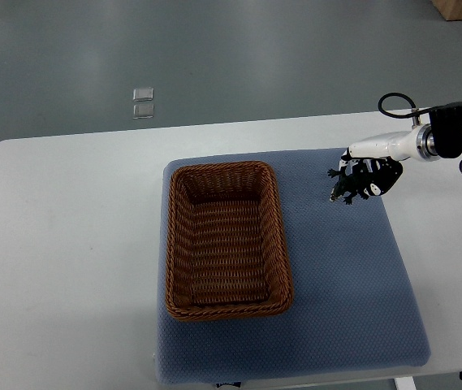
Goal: Place crocodile in brown basket with right hand
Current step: 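Lift the crocodile off the mat with the right hand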
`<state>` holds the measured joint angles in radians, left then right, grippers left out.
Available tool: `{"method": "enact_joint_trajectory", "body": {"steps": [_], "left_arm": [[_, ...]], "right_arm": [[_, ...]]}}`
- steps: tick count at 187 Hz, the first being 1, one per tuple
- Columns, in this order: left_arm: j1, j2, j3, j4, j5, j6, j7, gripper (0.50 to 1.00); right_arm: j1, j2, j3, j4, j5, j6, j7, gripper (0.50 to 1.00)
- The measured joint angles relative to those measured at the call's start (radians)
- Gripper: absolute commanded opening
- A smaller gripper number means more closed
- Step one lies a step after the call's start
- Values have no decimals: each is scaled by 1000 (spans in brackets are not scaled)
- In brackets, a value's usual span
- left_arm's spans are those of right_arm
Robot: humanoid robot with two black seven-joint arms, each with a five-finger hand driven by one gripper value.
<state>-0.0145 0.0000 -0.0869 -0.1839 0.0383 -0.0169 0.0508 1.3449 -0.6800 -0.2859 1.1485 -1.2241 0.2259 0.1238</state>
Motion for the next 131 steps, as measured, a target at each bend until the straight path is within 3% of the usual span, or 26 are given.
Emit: {"method": "enact_joint_trajectory", "body": {"steps": [131], "left_arm": [[-1, 0, 0, -8, 0, 0, 0, 1000]], "right_arm": [[142, -9, 4, 25, 38, 21, -1, 500]]}}
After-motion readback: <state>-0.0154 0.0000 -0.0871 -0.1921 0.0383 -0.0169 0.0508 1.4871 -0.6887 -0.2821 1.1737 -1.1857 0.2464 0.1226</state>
